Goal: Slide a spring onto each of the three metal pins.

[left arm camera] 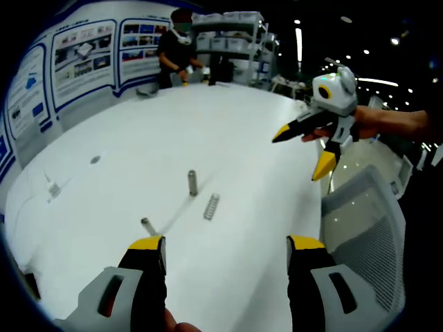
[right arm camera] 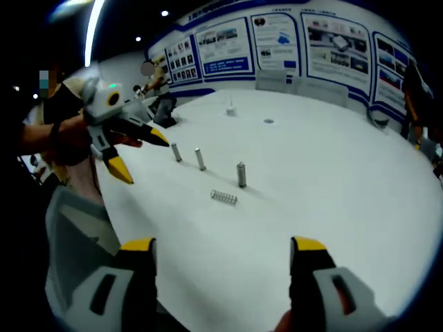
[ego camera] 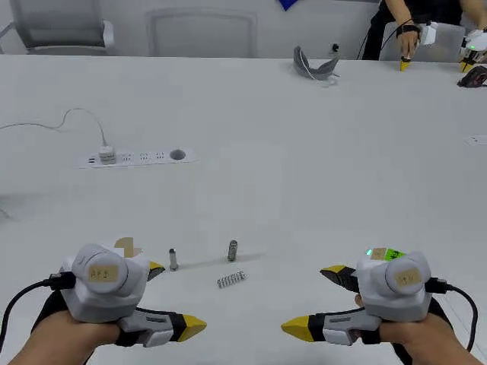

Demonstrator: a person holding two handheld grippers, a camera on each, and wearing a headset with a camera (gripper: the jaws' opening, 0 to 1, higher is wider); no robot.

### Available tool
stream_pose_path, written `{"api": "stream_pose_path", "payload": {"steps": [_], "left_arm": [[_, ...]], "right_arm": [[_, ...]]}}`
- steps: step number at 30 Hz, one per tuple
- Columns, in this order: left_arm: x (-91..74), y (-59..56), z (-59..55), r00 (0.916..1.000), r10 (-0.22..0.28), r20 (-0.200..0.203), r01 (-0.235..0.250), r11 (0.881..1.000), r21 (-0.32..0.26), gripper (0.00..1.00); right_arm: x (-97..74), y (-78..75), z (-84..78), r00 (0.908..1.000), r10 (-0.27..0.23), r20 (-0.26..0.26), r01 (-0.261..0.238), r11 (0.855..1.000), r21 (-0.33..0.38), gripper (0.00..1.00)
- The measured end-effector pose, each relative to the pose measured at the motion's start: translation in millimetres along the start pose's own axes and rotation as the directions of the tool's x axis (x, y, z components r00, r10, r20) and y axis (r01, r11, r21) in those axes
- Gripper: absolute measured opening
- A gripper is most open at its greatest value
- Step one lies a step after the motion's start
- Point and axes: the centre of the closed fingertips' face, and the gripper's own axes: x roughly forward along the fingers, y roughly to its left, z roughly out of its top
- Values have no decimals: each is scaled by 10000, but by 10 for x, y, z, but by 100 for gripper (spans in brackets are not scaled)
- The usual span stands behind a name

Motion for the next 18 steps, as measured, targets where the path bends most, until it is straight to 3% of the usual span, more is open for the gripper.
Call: {"api": "stream_pose_path", "payload": {"steps": [9,18], "left_arm": [[162,-20,30,9998,-191,-73,192,9997,176,71],[434,14,33,9994,-275,-212,278,9995,155,65]], "right_arm": [[-5,46,-40,10000,20,-30,-20,10000,31,81],[7,132,-40,9998,184,-57,-184,9998,-18,81]]}}
